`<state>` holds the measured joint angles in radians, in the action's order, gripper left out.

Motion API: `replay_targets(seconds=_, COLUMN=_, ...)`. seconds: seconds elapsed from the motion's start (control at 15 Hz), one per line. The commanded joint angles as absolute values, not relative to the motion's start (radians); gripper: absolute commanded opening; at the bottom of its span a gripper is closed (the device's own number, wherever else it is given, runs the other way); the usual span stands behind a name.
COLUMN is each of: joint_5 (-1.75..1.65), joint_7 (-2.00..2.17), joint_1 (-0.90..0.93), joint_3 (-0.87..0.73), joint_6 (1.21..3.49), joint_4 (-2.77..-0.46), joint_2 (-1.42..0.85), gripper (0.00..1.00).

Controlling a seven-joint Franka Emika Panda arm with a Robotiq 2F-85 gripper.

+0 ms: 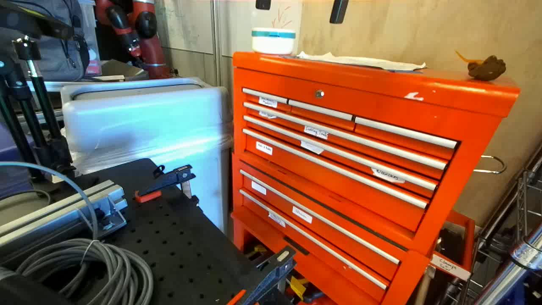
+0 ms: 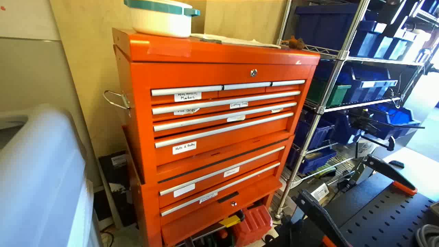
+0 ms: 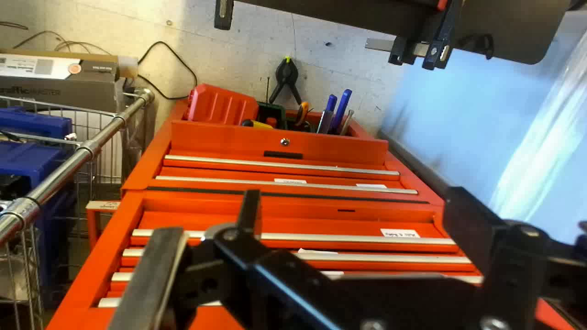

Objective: Put the brown doll in the white bowl

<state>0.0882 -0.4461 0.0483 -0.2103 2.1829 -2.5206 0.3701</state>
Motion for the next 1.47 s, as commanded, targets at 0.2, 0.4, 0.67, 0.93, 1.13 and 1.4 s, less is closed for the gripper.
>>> replay_targets(seconds=0.2, joint_5=0.096, joint_7=-0.452, joint_1=0.03, joint_3=-0.193, joint_6=2.18, joint_4=-2.517, joint_2=0.369, gripper=1.0)
replay_targets(seconds=0.4, joint_5=0.098, joint_7=-0.443, joint_1=0.031, joint_3=-0.19, joint_6=2.204, joint_4=-2.516, joint_2=0.358, gripper=1.0)
replay_targets(seconds=0.67, joint_5=0.175, joint_7=-0.373, joint_1=0.039, joint_3=-0.184, joint_6=2.402, joint_4=-2.483, joint_2=0.288, gripper=1.0)
replay_targets(seconds=0.93, joint_5=0.186, joint_7=-0.32, joint_1=0.026, joint_3=-0.171, joint_6=2.562, joint_4=-2.368, joint_2=0.148, gripper=1.0)
replay_targets(seconds=1.13, joint_5=0.16, joint_7=-0.248, joint_1=-0.001, joint_3=-0.162, joint_6=2.642, joint_4=-2.265, joint_2=0.032, gripper=1.0)
replay_targets(seconds=1.4, joint_5=0.074, joint_7=-0.123, joint_1=-0.041, joint_3=-0.152, joint_6=2.725, joint_4=-2.123, joint_2=-0.132, gripper=1.0)
